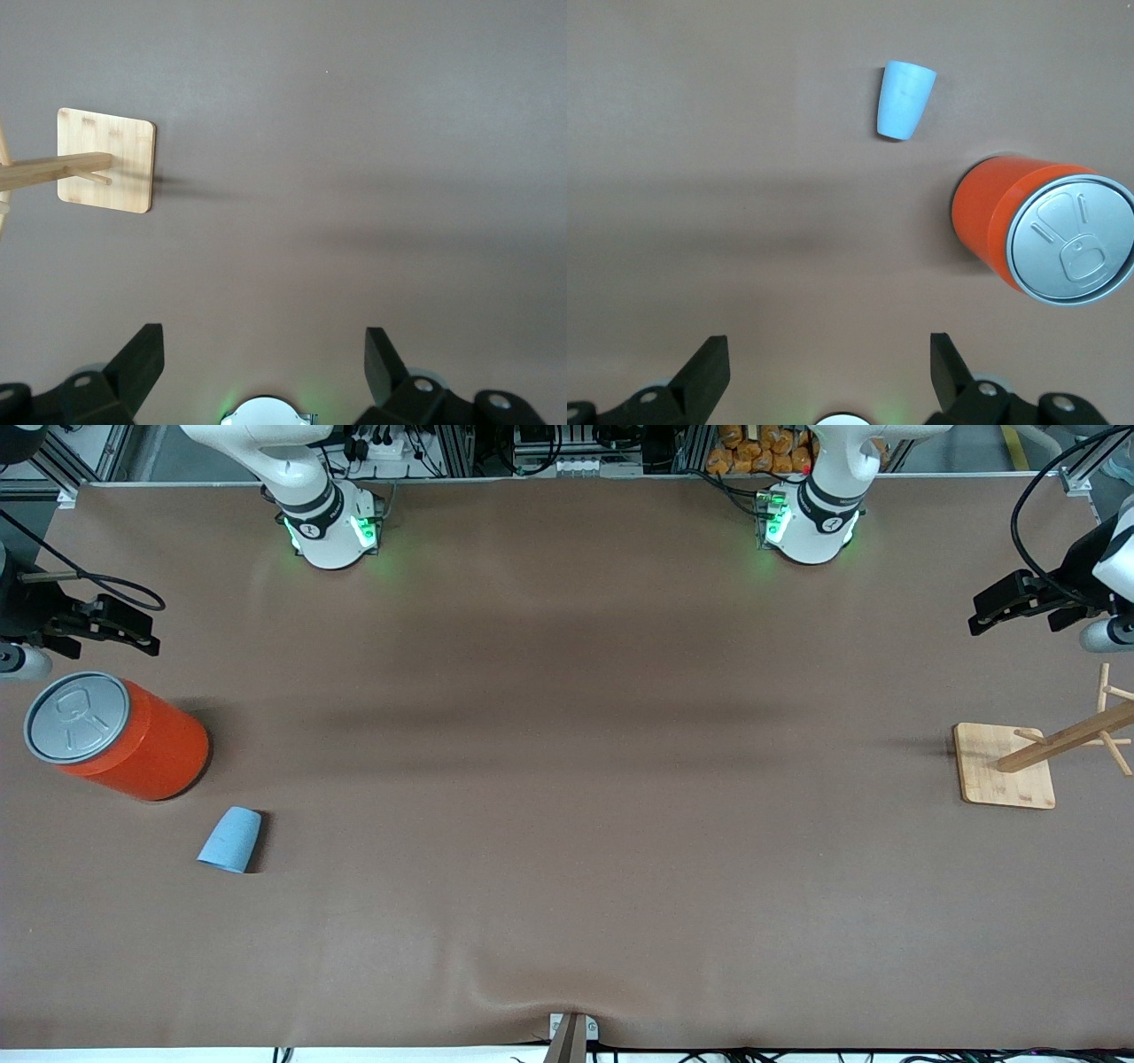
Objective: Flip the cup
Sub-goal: 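Reach the right gripper down toward the light blue cup lying sideways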
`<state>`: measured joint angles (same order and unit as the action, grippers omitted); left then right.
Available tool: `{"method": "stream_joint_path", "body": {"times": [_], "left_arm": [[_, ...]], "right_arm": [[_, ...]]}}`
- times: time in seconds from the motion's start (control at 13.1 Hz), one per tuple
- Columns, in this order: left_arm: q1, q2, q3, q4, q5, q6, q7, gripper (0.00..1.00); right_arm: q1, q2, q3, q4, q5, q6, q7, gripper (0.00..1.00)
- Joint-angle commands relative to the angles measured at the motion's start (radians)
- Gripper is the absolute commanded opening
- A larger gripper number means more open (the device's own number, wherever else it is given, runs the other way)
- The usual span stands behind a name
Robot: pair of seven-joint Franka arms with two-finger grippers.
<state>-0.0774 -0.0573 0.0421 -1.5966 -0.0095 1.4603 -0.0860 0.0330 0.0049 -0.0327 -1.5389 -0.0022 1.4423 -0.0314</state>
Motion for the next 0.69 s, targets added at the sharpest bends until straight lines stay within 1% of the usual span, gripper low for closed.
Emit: {"method": "stream_joint_path", "body": {"times": [0.0,0.31,0.46,0.61], "left_arm": [[0.001,0.001,-0.005,0.021,0.008,-0.023,-0.017,1.00],[0.007,0.002,-0.005,0.023,0.000,-0.028,-0.009,1.00],[0.010,0.002,-0.004,0.023,0.000,-0.028,-0.008,1.00],[0.014,0.004,-0.002,0.021,0.000,-0.029,-0.006,1.00]], "right_arm": [[-0.015,0.003,0.011,0.016,0.016,-0.017,0.013,1.00],[-0.015,0.021,0.011,0.014,0.016,0.000,0.011,1.00],[-0.018,0.073,0.011,-0.001,0.016,0.045,0.010,1.00],[-0.019,0.157,0.011,-0.003,0.014,0.116,0.010,1.00]]}}
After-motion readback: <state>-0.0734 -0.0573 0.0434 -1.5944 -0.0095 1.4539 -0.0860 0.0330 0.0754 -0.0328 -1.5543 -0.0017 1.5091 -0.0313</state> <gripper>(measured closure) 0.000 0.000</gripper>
